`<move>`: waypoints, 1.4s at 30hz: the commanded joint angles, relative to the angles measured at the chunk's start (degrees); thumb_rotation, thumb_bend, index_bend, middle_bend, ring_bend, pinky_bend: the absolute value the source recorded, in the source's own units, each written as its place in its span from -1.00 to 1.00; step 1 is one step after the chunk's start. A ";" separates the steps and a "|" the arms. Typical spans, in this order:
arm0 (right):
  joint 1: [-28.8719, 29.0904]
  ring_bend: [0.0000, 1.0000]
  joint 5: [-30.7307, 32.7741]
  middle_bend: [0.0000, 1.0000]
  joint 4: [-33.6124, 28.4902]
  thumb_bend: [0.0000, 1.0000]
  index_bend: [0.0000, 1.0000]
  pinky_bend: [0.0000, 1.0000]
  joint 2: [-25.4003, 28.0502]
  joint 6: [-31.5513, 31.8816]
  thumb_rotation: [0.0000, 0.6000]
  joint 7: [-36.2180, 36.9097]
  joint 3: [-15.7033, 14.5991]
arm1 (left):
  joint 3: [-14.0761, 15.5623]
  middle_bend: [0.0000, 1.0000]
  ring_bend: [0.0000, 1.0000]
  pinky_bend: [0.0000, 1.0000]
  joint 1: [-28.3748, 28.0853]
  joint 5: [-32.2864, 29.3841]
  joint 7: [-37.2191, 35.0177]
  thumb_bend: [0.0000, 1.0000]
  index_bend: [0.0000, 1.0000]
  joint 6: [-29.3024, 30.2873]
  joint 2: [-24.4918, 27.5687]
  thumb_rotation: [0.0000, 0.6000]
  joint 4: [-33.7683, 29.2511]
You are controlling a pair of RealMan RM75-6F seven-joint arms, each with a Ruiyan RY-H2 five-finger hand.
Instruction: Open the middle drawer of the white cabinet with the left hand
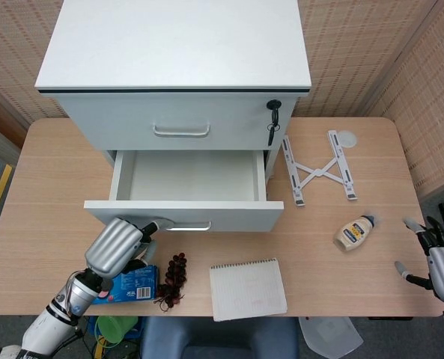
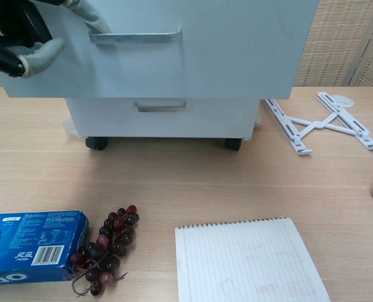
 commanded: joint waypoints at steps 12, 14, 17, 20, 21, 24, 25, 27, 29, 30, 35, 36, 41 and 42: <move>-0.15 -0.84 0.12 -0.54 -0.06 -0.61 -0.75 -0.67 0.08 0.09 1.00 -0.02 0.00 | 0.28 0.84 1.00 1.00 2.32 5.28 -2.62 0.26 -0.46 3.06 -0.24 1.00 -0.14; -0.14 -0.84 0.14 -0.54 -0.03 -0.61 -0.75 -0.67 0.05 0.07 1.00 0.01 0.03 | 0.02 0.84 0.99 1.00 2.74 6.41 -3.44 0.26 -0.47 4.03 -0.31 1.00 0.08; -0.07 -0.84 0.17 -0.54 0.03 -0.61 -0.75 -0.67 0.03 -0.07 1.00 0.01 0.04 | -0.22 0.83 0.97 1.00 3.67 8.08 -4.47 0.26 -0.44 5.90 -0.31 1.00 0.45; 0.05 -0.84 0.18 -0.54 0.05 -0.61 -0.75 -0.67 0.04 -0.24 1.00 0.03 0.08 | -0.11 0.81 0.94 1.00 4.94 9.73 -5.63 0.26 -0.31 7.93 -0.13 1.00 1.14; 0.07 -0.84 0.19 -0.54 0.05 -0.61 -0.75 -0.67 0.03 -0.27 1.00 0.03 0.09 | 0.03 0.79 0.92 1.00 5.40 10.14 -5.83 0.26 -0.21 8.53 0.00 1.00 1.37; 0.15 -0.84 0.29 -0.54 0.08 -0.61 -0.75 -0.67 -0.01 -0.46 1.00 0.02 0.12 | 0.74 0.77 0.90 1.00 7.13 11.02 -6.19 0.26 0.09 10.33 0.75 1.00 2.06; 0.17 -0.84 0.34 -0.54 0.11 -0.61 -0.75 -0.67 -0.03 -0.53 1.00 0.00 0.11 | 0.99 0.77 0.89 1.00 7.71 11.29 -6.44 0.26 0.17 10.95 0.94 1.00 2.30; 0.20 -0.84 0.41 -0.54 0.07 -0.61 -0.75 -0.67 -0.03 -0.65 1.00 -0.03 0.12 | 1.65 0.77 0.89 1.00 9.15 12.00 -6.90 0.26 0.28 12.45 1.21 1.00 3.13; 0.26 -0.84 0.50 -0.54 0.05 -0.61 -0.75 -0.67 -0.06 -0.77 1.00 -0.13 0.15 | 2.42 0.77 0.87 1.00 10.63 12.42 -7.25 0.26 0.37 13.79 1.46 1.00 3.99; 0.30 -0.84 0.50 -0.54 0.04 -0.61 -0.75 -0.67 -0.07 -0.83 1.00 -0.17 0.16 | 2.78 0.77 0.86 1.00 11.27 12.54 -7.33 0.26 0.40 14.32 1.56 1.00 4.38; 0.63 -0.84 0.56 -0.54 -0.25 -0.61 -0.75 -0.67 -0.07 -1.30 1.00 -0.56 0.21 | 4.39 0.77 0.84 1.00 15.04 12.23 -7.68 0.26 0.47 17.51 1.91 1.00 6.68; 0.69 -0.84 0.56 -0.54 -0.33 -0.61 -0.75 -0.67 -0.07 -1.41 1.00 -0.68 0.20 | 4.52 0.77 0.84 1.00 15.63 12.00 -7.85 0.26 0.47 18.06 1.84 1.00 7.27; 1.00 -0.84 0.65 -0.54 -0.87 -0.61 -0.75 -0.67 -0.07 -1.95 1.00 -1.36 0.19 | 5.06 0.82 0.85 0.97 18.22 9.50 -7.84 0.26 0.54 19.43 0.79 1.00 12.60; 1.06 -0.84 0.69 -0.54 -0.95 -0.61 -0.75 -0.67 -0.08 -2.03 1.00 -1.48 0.20 | 5.21 0.82 0.86 0.95 18.58 8.86 -7.41 0.26 0.54 19.31 0.64 1.00 13.71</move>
